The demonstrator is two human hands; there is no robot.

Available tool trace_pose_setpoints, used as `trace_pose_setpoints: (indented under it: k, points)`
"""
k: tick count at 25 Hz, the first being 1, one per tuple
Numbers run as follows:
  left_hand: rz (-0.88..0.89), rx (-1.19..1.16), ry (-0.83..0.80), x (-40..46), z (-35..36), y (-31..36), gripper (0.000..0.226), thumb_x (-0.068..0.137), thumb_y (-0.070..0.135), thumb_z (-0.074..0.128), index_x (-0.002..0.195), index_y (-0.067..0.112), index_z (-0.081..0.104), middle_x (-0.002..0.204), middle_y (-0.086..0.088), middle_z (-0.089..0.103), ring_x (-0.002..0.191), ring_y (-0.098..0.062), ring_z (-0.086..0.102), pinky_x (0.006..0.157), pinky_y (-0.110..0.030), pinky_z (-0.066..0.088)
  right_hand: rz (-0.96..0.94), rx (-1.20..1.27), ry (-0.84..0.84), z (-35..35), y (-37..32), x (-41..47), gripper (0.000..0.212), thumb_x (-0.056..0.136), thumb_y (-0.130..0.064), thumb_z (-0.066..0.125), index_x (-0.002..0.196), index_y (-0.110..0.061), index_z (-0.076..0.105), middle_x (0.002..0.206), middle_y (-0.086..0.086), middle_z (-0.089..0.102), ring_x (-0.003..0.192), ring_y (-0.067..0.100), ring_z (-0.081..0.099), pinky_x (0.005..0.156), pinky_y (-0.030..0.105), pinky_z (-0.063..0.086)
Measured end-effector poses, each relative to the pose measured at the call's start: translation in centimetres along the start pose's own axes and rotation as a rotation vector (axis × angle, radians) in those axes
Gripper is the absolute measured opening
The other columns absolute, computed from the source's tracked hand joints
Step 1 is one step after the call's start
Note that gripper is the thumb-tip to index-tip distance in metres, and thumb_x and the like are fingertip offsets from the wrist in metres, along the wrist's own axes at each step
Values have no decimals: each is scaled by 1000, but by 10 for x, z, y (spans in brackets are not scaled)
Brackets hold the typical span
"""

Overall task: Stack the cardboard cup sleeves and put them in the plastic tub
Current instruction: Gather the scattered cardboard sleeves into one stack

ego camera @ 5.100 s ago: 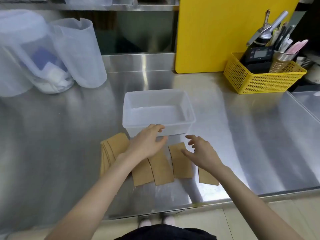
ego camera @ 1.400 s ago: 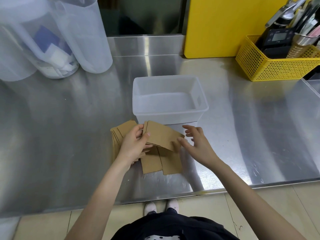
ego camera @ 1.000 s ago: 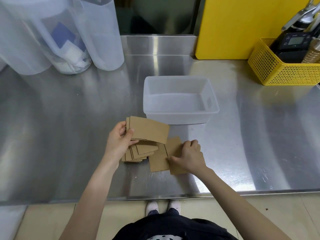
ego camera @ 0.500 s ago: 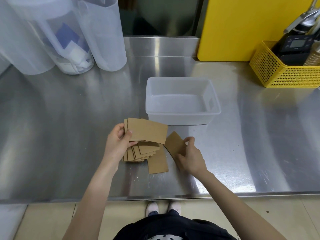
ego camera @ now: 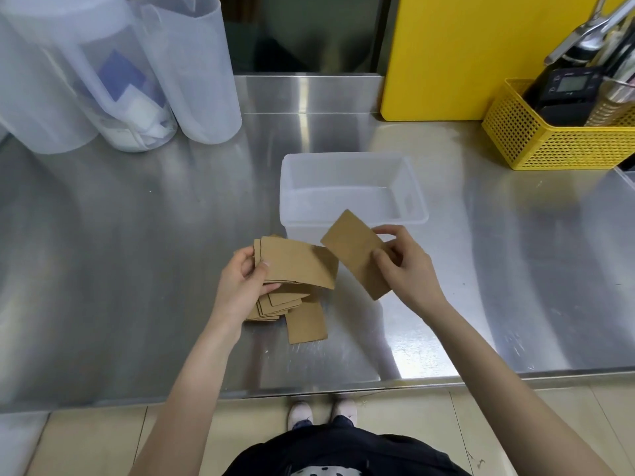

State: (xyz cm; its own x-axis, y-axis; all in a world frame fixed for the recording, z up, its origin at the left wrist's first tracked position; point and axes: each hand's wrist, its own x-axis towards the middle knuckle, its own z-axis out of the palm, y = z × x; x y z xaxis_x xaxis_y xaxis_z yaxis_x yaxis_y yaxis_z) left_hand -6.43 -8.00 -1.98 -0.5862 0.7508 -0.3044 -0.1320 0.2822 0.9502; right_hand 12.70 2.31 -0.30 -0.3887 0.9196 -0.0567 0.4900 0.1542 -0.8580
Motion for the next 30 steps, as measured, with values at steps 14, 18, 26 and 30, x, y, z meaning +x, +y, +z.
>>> trace_pose_setpoints:
  k: [14, 18, 26, 30]
  points:
    - [-6, -73, -71, -12, 6, 3, 37, 89, 10, 48, 126, 8, 43, 104, 2, 63, 88, -9, 62, 63, -13, 56, -147, -138, -195, 35, -22, 5, 29, 85, -14, 54, 113, -21, 57, 95, -1, 52, 82, 10, 50, 64, -7, 34]
    - [-2, -32, -49, -12, 4, 1, 42, 88, 7, 48, 129, 5, 39, 117, -7, 58, 96, -19, 60, 60, -12, 55, -201, -182, -193, 41, -24, 7, 28, 86, -17, 55, 114, -20, 57, 93, -3, 45, 83, 9, 48, 63, 2, 37]
    - [28, -95, 176, -9, -21, -2, 27, 89, 4, 46, 116, 6, 46, 113, -6, 59, 84, -4, 58, 59, -9, 54, 24, -121, -161, 48, -5, 7, 30, 94, -27, 41, 117, -11, 52, 116, 9, 48, 77, 5, 52, 65, 1, 38]
    - [29, -103, 234, -11, -30, -4, 23, 89, 4, 46, 111, 12, 48, 113, -5, 59, 85, -5, 59, 59, -8, 53, 166, -495, -395, 72, 22, -3, 47, 87, -37, 51, 121, -5, 42, 125, 19, 46, 114, 35, 49, 94, 39, 43]
